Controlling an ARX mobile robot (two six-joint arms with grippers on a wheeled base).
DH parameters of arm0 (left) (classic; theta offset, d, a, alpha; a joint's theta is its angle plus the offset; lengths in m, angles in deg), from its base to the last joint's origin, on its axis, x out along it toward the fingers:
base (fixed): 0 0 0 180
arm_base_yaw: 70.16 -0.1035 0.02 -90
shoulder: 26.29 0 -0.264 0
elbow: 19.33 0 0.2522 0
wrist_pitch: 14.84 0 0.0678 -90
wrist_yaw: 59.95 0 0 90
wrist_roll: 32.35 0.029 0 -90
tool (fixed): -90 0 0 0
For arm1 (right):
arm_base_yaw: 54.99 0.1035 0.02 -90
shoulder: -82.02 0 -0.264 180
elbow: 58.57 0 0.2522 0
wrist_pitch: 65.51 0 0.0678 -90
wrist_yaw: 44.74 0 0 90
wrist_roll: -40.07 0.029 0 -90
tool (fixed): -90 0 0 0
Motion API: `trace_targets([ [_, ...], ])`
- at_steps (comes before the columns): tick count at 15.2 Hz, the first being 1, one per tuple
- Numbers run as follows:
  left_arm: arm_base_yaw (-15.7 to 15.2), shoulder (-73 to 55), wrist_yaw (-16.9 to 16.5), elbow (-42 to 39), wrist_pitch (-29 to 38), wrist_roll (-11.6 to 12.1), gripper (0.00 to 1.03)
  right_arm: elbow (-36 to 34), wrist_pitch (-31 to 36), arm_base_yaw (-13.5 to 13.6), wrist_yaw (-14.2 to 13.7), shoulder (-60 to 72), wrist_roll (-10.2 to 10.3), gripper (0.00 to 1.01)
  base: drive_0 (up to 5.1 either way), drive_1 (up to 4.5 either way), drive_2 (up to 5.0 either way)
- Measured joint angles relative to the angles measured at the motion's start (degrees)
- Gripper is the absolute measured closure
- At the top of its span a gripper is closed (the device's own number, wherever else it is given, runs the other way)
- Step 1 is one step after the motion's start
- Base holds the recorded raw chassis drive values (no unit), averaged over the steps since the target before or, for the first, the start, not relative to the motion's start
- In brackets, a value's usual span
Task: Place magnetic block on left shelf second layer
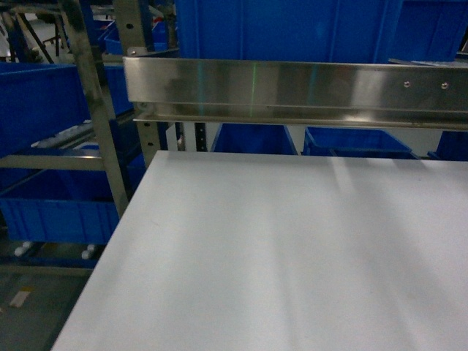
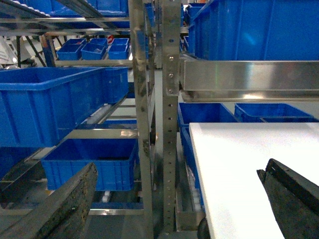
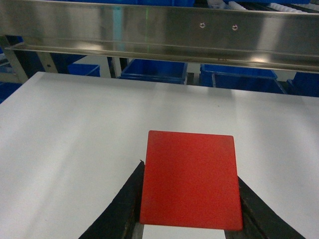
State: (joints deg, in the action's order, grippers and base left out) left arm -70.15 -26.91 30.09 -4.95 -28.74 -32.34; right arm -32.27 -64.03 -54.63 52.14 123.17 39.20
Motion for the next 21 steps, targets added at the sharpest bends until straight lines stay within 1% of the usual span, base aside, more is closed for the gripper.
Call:
trace_targets([
  [21,0.0,0.0,0.0,0.0,0.0,0.0,0.05,0.0,-0.1,0.0,0.0,0.0,0.0,0.67,-5.0,2.50,2.5],
])
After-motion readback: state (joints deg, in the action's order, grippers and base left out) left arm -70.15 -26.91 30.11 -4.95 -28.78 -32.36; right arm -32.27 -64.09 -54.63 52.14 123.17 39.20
